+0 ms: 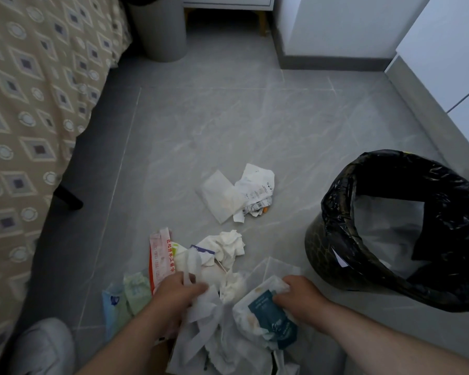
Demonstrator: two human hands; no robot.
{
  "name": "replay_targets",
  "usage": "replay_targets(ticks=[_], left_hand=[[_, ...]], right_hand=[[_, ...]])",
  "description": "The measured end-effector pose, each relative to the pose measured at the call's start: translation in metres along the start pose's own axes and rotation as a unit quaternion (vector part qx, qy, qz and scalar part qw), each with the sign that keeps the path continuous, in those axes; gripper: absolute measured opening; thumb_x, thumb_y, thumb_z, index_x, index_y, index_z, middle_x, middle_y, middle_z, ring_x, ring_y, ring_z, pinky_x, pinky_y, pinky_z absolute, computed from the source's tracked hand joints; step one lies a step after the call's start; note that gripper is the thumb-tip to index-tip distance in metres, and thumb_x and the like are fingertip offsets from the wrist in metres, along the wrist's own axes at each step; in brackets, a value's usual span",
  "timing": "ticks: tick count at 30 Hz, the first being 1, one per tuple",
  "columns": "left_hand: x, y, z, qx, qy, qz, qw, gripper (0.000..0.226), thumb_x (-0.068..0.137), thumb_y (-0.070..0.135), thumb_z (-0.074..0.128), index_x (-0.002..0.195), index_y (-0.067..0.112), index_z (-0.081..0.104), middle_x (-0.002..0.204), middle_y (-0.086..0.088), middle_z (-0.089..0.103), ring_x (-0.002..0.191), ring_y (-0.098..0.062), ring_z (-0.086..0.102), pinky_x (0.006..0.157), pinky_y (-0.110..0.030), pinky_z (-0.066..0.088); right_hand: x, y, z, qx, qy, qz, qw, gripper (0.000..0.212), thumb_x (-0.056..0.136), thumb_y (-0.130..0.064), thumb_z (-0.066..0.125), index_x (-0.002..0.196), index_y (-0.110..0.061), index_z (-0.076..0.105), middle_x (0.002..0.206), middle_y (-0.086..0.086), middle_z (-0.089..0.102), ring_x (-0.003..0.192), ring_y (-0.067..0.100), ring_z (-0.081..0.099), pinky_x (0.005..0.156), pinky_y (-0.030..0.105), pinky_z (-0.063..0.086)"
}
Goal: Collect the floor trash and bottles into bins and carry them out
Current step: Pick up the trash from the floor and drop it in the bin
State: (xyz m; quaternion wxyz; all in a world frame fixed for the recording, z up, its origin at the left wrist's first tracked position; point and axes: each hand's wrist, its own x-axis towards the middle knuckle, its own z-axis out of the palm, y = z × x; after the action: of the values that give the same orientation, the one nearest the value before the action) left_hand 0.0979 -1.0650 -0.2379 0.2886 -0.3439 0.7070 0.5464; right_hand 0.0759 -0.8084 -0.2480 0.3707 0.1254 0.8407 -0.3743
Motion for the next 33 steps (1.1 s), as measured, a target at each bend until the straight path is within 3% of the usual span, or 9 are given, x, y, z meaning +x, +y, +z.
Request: replay_targets(ticks=[3,6,11,15,19,26,28,31,33], left_hand=[[-0.006,-0.005,0.005,0.305,-0.040,0.080,0.948,0.024,0.065,0.024,0.073,0.087,0.024,0.062,0.088,0.007,0.065,0.082,-0.009,0.060,0.062,-0.019,0.045],[-0.009,0.001,0.007,0.374,-0.044,0.107,0.920,0.012,0.070,0.023,0.067,0.072,0.025,0.055,0.075,0.008,0.057,0.073,-0.006,0.055,0.055,-0.018,0.036],[-0.017,0.032,-0.015,0.257,-0.065,0.066,0.962,0.010,0.078,0.016,0.070,0.079,0.020,0.061,0.082,0.000,0.065,0.077,-0.011,0.060,0.069,-0.028,0.051],[-0.023,0.055,-0.051,0.149,-0.055,0.088,0.983,0.016,0.074,0.003,0.074,0.082,0.015,0.067,0.075,-0.006,0.071,0.071,-0.020,0.067,0.056,-0.030,0.054],[-0.040,0.083,-0.086,0.116,-0.023,0.123,0.985,0.020,0.073,-0.001,0.075,0.084,0.015,0.069,0.079,-0.010,0.073,0.073,-0.023,0.068,0.056,-0.030,0.053],[-0.091,0.129,-0.118,0.035,-0.025,0.185,0.982,0.026,0.068,0.002,0.080,0.091,0.003,0.068,0.085,-0.017,0.074,0.079,-0.028,0.072,0.069,-0.040,0.057],[-0.108,0.145,-0.111,0.002,-0.034,0.210,0.977,0.023,0.071,0.002,0.078,0.092,0.001,0.068,0.084,-0.018,0.074,0.081,-0.031,0.071,0.067,-0.040,0.057],[-0.131,0.170,-0.089,-0.033,-0.069,0.232,0.970,0.050,0.051,0.019,0.086,0.094,0.000,0.070,0.089,-0.021,0.073,0.082,-0.033,0.071,0.061,-0.036,0.056],[-0.143,0.186,-0.066,-0.054,-0.093,0.237,0.965,0.050,0.053,0.018,0.082,0.098,0.000,0.069,0.093,-0.024,0.072,0.080,-0.031,0.071,0.060,-0.035,0.054]], right_hand=[[-0.003,0.004,0.003,0.003,-0.009,0.010,1.000,0.013,0.075,-0.007,0.062,0.069,-0.019,0.059,0.072,-0.004,0.063,0.066,0.005,0.057,0.053,0.014,0.042],[-0.005,0.003,0.002,0.015,-0.019,0.011,1.000,0.011,0.075,-0.008,0.062,0.071,-0.018,0.061,0.074,-0.004,0.065,0.067,0.006,0.059,0.053,0.014,0.043],[-0.007,-0.013,-0.008,0.061,-0.007,-0.010,0.998,0.012,0.074,-0.005,0.065,0.070,-0.017,0.066,0.069,-0.005,0.066,0.065,0.007,0.060,0.058,0.019,0.045],[-0.016,-0.036,-0.018,0.105,-0.009,-0.023,0.994,0.011,0.076,-0.006,0.067,0.083,-0.013,0.072,0.084,0.004,0.075,0.083,0.019,0.070,0.075,0.031,0.056],[-0.037,-0.071,-0.040,0.134,-0.015,-0.035,0.990,0.017,0.079,-0.009,0.069,0.096,-0.010,0.071,0.094,0.012,0.075,0.094,0.031,0.070,0.087,0.049,0.055],[-0.111,-0.134,-0.108,0.210,-0.025,-0.125,0.969,0.019,0.083,-0.002,0.069,0.101,0.001,0.067,0.097,0.017,0.075,0.095,0.033,0.070,0.090,0.047,0.055],[-0.135,-0.148,-0.134,0.234,0.004,-0.157,0.960,0.018,0.083,-0.001,0.067,0.101,0.003,0.066,0.096,0.019,0.074,0.092,0.034,0.071,0.084,0.043,0.057],[-0.169,-0.156,-0.175,0.270,0.049,-0.194,0.942,0.013,0.085,-0.001,0.065,0.097,0.000,0.067,0.091,0.017,0.075,0.080,0.028,0.072,0.071,0.035,0.059],[-0.185,-0.151,-0.201,0.292,0.080,-0.203,0.931,0.009,0.085,-0.003,0.065,0.094,-0.004,0.068,0.088,0.015,0.076,0.078,0.026,0.072,0.068,0.033,0.058]])
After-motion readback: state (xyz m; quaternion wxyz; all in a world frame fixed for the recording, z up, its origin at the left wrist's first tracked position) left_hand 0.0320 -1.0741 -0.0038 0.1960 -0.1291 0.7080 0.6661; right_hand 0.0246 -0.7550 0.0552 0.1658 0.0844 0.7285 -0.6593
